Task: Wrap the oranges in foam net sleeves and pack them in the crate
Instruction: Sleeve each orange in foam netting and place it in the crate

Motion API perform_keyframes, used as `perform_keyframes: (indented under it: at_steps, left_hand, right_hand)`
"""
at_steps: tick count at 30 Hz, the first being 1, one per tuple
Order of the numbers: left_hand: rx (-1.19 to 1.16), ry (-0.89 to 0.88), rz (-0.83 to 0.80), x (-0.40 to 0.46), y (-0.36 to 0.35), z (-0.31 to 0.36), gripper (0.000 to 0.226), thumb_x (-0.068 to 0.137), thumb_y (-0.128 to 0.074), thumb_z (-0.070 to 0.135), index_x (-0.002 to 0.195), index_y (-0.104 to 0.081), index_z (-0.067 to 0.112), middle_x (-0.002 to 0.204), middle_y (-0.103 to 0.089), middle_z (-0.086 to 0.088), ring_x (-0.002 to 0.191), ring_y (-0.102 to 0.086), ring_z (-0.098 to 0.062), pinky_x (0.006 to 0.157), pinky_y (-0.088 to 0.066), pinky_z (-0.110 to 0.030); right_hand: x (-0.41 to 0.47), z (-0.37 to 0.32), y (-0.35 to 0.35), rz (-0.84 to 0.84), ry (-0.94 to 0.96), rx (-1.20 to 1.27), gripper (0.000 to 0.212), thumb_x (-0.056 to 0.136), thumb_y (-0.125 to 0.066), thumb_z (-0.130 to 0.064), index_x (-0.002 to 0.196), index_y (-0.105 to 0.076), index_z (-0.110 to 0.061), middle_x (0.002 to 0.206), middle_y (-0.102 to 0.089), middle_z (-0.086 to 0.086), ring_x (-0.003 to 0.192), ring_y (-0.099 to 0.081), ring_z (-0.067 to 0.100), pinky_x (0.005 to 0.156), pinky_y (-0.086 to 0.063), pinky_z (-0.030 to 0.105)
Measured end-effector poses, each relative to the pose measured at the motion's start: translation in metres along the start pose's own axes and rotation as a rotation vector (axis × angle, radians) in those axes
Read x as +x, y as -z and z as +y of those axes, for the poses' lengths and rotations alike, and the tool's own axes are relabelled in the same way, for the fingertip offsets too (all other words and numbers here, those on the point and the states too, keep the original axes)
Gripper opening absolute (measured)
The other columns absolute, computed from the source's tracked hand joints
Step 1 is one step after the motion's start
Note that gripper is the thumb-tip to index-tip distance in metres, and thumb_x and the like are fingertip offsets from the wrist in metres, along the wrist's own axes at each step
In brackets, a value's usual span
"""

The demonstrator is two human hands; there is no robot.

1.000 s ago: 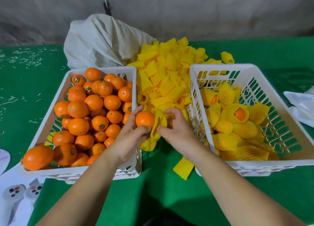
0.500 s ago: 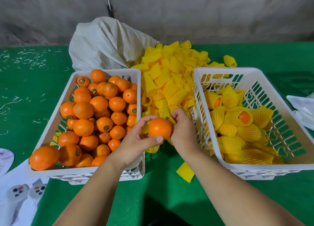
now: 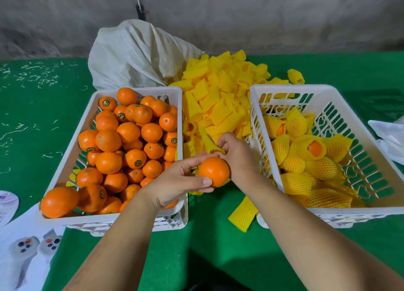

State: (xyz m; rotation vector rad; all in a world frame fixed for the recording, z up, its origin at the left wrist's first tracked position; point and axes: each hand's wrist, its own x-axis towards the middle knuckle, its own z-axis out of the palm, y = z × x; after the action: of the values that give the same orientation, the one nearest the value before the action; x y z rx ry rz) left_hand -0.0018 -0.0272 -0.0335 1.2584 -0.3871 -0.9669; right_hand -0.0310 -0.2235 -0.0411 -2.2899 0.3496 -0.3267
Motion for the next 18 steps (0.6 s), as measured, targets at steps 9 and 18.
perform_keyframes:
  at_steps: [9,18]
  left_hand:
    - [-0.142,-0.150,0.350,0.011,-0.002,-0.014,0.053,0.088,-0.081,0.024,0.136,-0.065,0.007,0.128,-0.071,-0.019,0.110,-0.074,-0.030,0.095,-0.061,-0.040]
    - [0.004,-0.284,0.671,0.020,-0.016,-0.023,0.074,0.074,-0.088,0.031,0.127,-0.039,0.046,0.125,-0.056,-0.007,0.113,-0.067,-0.029,0.097,-0.057,-0.064]
  right_hand:
    - [-0.007,0.002,0.022,-0.096,0.068,0.214,0.013,0.099,-0.070,-0.016,0.112,-0.071,-0.015,0.103,-0.057,-0.006,0.087,-0.058,-0.002,0.077,-0.045,0.015]
    - [-0.053,-0.007,0.002,0.078,0.313,0.080,0.012,0.095,-0.069,-0.008,0.107,-0.067,-0.010,0.104,-0.060,-0.005,0.088,-0.050,0.007,0.075,-0.048,0.028]
